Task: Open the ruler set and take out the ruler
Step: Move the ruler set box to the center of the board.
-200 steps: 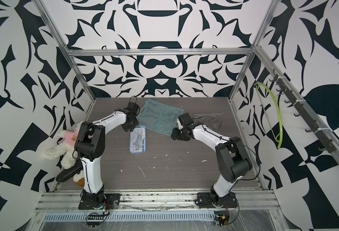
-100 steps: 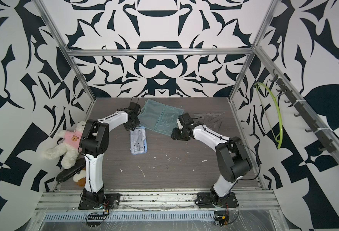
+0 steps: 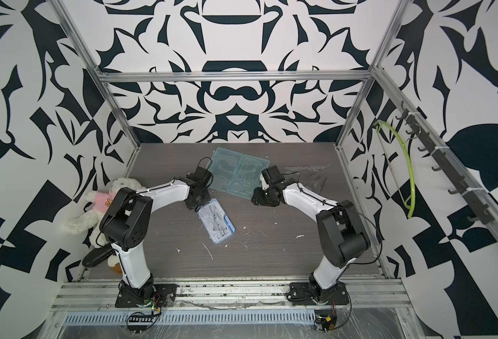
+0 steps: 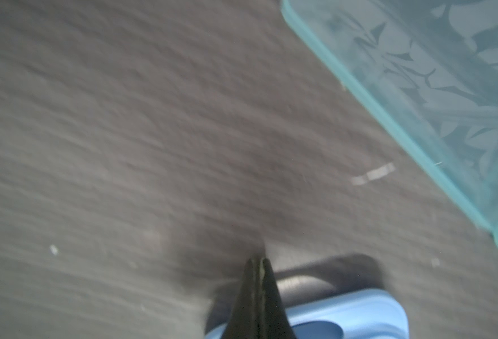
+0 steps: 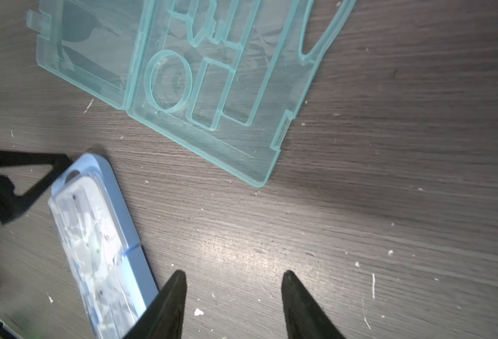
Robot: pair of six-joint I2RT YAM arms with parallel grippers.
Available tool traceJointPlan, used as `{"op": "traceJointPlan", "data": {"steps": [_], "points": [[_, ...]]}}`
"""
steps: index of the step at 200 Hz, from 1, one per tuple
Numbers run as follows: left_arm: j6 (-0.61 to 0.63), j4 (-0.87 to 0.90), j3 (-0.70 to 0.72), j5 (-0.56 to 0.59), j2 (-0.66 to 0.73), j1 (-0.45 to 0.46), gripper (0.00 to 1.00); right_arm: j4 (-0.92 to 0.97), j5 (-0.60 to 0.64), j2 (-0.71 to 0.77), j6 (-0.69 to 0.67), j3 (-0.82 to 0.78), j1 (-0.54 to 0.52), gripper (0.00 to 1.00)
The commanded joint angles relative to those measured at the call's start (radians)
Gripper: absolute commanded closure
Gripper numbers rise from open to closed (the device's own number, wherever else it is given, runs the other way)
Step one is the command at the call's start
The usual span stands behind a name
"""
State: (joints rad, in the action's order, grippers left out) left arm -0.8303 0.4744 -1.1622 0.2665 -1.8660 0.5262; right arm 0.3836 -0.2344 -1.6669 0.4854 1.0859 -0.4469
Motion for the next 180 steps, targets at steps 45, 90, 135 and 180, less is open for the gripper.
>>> {"op": "traceJointPlan", "data": {"steps": [45, 90, 135, 180], "points": [[-0.067, -0.014, 0.019, -0.002, -0.004, 0.138, 1.00, -0.020, 0.012, 0.011, 0.051, -0.072, -0.081, 0.51], [-0.062, -0.067, -0.005, -0.016, -0.030, 0.219, 1.00, -0.011, 0.044, 0.061, 0.076, -0.124, -0.142, 0.57], [-0.063, -0.049, 0.068, 0.069, 0.108, 0.224, 0.91, 0.005, 0.083, 0.150, 0.095, -0.180, -0.156, 0.58], [-0.066, 0.019, 0.210, 0.025, 0.365, 0.237, 0.87, 0.023, 0.119, 0.233, 0.114, -0.225, -0.194, 0.58]]}}
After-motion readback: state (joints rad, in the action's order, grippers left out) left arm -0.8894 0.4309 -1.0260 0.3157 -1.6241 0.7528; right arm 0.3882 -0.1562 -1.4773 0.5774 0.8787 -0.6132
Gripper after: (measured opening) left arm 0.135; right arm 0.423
